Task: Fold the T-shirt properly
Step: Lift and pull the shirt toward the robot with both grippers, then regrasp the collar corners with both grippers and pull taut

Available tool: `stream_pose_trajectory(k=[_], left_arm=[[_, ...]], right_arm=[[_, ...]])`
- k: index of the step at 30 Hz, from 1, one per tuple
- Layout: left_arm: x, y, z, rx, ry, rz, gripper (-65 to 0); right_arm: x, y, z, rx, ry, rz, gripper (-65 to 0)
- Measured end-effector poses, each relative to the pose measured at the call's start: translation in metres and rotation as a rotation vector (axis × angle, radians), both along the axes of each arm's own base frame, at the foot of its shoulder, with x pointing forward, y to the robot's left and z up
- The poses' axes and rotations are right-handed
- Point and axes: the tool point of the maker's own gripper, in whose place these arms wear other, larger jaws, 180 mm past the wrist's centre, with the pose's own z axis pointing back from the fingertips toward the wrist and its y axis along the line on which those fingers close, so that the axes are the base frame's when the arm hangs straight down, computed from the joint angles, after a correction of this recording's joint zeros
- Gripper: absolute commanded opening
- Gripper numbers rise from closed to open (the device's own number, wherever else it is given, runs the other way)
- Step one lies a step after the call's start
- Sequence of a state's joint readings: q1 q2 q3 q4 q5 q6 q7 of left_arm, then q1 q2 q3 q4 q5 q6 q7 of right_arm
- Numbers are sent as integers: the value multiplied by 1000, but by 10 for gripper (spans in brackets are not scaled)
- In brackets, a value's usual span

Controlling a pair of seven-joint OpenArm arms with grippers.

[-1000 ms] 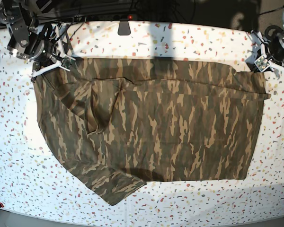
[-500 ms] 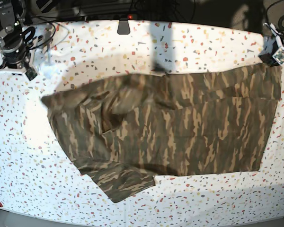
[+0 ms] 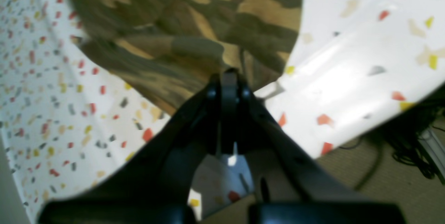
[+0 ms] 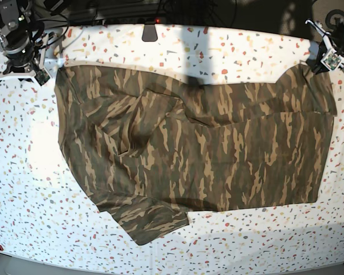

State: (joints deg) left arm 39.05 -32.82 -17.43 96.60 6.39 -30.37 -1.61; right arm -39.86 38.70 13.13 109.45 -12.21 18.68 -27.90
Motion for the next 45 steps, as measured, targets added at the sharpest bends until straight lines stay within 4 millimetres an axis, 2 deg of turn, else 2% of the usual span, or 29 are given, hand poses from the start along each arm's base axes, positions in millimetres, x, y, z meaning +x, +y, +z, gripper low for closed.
stream_pose_trajectory(k=[3, 7, 10, 13, 18, 24, 27, 37, 42, 45], left_arm=[[0, -1, 0, -6, -2, 0, -650], [0, -1, 0, -4, -1, -1, -650], [0, -1, 0, -5, 0, -1, -650], [0, -1, 0, -5, 0, -2, -650], [0, -1, 0, -4, -1, 0, -650], [1, -1, 1, -4, -4, -1, -650], [2, -1, 1, -5, -6, -1, -650], [2, -1, 1, -5, -5, -2, -650], [2, -1, 1, -6, -5, -2, -650], [2, -1, 1, -5, -5, -2, -650]], right_arm=[[5, 6, 2, 19, -26, 28, -650], [10, 15, 4, 79, -54, 42, -443], [13, 31, -1, 159, -6, 83, -359], [18, 51, -3, 235, 32, 150, -358], [31, 70, -5, 250, 38, 205, -357], [20, 103, -31, 202, 167, 301, -357], [22, 105, -34, 125, 180, 334, -357], [15, 108, -40, 152, 225, 305, -358], [12, 130, -25, 229, 232, 322, -358], [13, 133, -22, 231, 224, 328, -358]])
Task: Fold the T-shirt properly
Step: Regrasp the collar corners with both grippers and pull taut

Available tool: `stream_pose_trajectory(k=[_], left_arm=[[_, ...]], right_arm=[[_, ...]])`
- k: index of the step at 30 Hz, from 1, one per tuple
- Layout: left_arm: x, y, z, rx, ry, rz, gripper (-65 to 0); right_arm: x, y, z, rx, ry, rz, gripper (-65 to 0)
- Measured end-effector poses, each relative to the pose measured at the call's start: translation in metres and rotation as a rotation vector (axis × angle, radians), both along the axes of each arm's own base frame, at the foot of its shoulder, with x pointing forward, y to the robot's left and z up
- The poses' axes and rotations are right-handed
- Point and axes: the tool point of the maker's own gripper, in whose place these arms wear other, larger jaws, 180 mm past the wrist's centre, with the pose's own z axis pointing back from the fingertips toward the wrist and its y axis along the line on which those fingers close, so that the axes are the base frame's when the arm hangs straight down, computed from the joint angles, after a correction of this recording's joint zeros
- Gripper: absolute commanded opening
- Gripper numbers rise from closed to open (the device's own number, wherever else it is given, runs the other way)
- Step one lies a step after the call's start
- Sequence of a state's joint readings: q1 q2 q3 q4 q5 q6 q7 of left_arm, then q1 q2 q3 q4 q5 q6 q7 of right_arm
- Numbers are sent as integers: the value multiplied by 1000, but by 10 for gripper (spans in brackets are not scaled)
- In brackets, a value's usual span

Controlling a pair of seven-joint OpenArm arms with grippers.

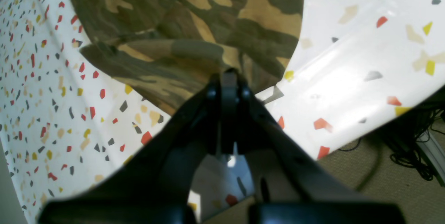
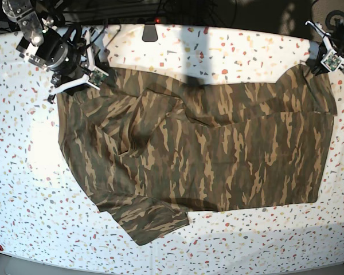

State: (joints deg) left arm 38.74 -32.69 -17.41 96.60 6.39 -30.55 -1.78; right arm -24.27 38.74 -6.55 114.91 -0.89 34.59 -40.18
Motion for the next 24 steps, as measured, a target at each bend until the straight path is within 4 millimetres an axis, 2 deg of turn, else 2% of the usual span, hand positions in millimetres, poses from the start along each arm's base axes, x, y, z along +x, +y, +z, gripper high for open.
stream_pose_trajectory(k=[4, 10, 17, 24], left_arm=[[0, 0, 0, 0, 0, 0, -650], [0, 0, 0, 0, 1, 0, -650], [0, 0, 0, 0, 0, 0, -650], [0, 0, 0, 0, 0, 0, -650]], right_arm=[[-4, -1, -2, -13, 17, 17, -358], [-19, -2, -11, -15, 64, 23, -358], [-16, -20, -27, -74, 42, 40, -358], [-7, -24, -26, -89, 23, 37, -358]])
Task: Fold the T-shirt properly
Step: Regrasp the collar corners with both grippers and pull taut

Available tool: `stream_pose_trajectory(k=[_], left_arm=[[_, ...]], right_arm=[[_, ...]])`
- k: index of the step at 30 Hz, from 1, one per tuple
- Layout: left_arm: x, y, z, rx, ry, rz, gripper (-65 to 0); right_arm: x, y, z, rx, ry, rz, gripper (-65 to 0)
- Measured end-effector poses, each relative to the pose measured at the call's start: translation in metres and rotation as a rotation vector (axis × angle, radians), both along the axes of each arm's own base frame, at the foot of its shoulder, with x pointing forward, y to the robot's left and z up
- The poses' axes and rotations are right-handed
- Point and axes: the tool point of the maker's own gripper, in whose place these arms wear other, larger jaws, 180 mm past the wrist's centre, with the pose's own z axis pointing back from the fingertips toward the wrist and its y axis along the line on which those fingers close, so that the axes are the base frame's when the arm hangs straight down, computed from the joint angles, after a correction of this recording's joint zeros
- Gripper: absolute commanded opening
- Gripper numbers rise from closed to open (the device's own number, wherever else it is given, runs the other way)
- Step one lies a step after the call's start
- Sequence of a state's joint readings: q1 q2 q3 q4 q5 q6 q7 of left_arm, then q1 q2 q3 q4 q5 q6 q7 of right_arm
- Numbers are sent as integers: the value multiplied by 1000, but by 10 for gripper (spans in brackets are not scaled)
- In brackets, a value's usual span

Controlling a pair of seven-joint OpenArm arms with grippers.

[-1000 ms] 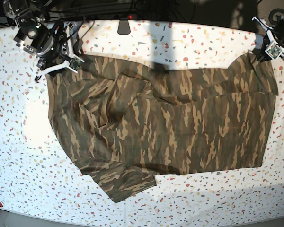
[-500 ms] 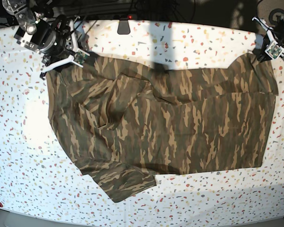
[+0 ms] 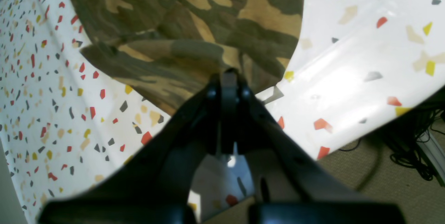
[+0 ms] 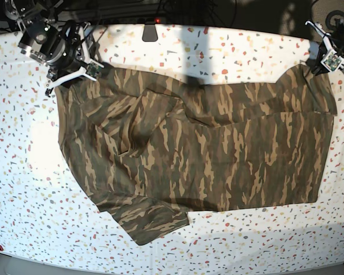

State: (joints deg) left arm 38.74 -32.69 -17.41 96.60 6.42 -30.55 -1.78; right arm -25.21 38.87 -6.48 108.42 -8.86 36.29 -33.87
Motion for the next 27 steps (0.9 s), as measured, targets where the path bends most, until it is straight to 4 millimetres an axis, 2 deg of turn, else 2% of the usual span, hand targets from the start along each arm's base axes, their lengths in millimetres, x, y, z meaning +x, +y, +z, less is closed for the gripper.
stream_pose_trajectory(k=[6, 12, 18, 21, 27], left_arm=[[0, 0, 0, 0, 0, 0, -650], [0, 0, 0, -1, 0, 0, -650], [0, 0, 0, 0, 0, 0, -650], [0, 0, 0, 0, 0, 0, -650], [0, 0, 0, 0, 0, 1, -650]], right_arm=[[8, -4, 4, -27, -25, 4, -358], [6, -9, -1, -38, -8, -7, -365], [0, -19, -9, -67, 26, -32, -491], [0, -26, -9, -91, 23, -65, -650], [18, -32, 2, -68, -85, -157, -650]])
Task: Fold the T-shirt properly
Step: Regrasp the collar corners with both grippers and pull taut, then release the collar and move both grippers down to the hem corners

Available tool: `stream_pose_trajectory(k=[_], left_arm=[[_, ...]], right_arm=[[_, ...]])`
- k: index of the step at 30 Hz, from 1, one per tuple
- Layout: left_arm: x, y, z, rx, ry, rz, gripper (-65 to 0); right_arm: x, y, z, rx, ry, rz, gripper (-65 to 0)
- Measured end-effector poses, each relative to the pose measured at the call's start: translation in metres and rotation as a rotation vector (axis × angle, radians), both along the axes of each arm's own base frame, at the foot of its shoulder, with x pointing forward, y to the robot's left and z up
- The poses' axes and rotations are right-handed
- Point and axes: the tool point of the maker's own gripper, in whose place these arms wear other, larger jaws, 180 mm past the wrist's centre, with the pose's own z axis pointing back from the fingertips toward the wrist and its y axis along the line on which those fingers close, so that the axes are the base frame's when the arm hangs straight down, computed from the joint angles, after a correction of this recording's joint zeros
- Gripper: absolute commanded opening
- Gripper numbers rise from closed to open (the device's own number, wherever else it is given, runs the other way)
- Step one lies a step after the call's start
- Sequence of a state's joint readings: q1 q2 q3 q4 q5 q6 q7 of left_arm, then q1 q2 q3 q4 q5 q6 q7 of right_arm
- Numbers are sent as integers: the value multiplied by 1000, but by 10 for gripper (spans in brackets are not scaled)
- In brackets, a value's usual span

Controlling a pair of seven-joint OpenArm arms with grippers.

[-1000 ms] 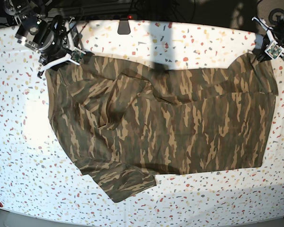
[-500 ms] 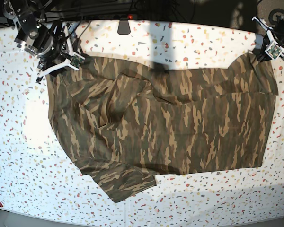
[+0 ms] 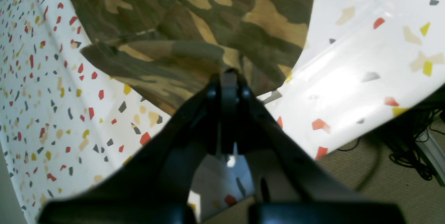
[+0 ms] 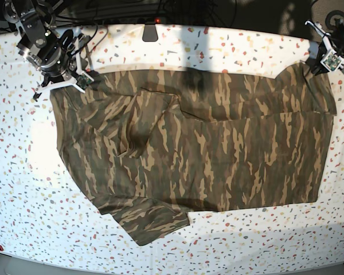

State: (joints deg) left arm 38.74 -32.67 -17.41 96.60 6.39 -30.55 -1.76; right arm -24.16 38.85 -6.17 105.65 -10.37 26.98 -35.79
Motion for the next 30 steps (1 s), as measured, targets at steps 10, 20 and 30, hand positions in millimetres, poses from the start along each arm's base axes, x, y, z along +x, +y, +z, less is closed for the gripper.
stream_pose_trajectory(k=[10, 20, 30], left_arm=[[-5, 0, -2, 2, 12, 2, -650], [-33, -2, -9, 47, 107, -6, -650], [-55, 29, -6, 109, 154, 73, -650]], right_arm=[[-26, -23, 23, -3, -34, -49, -650], [-83, -30, 10, 40, 52, -86, -650], [-91, -29, 8, 44, 65, -89, -650]])
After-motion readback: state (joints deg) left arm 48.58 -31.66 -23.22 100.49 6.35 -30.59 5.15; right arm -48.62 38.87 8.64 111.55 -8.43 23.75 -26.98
